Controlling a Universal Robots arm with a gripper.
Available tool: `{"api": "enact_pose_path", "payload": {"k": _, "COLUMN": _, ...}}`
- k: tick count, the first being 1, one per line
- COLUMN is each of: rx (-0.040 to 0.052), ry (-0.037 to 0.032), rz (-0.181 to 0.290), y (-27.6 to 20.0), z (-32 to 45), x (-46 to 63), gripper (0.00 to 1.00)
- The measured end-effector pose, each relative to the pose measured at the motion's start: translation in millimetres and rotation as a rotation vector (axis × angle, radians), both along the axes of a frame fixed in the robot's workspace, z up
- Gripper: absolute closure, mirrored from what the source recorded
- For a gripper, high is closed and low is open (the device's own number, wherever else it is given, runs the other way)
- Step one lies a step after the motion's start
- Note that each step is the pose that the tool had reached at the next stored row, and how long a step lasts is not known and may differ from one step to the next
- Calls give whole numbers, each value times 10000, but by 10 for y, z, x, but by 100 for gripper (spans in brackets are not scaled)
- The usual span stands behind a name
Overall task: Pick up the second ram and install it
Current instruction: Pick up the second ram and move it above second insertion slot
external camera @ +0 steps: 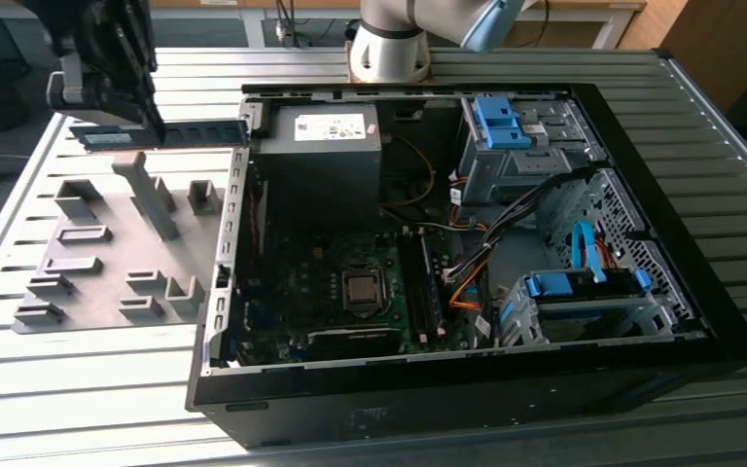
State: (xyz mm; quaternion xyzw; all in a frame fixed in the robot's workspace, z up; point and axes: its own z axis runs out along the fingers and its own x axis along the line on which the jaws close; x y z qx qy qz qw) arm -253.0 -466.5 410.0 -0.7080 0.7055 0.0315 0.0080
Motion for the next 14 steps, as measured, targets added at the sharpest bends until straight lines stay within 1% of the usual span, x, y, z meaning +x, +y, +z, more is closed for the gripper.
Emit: {"api": "enact_pose_path", "payload": {"k": 14, "rx": -1, "ry": 1, "rz": 0, "y": 0, "z": 1, "x": 398, "gripper": 86}}
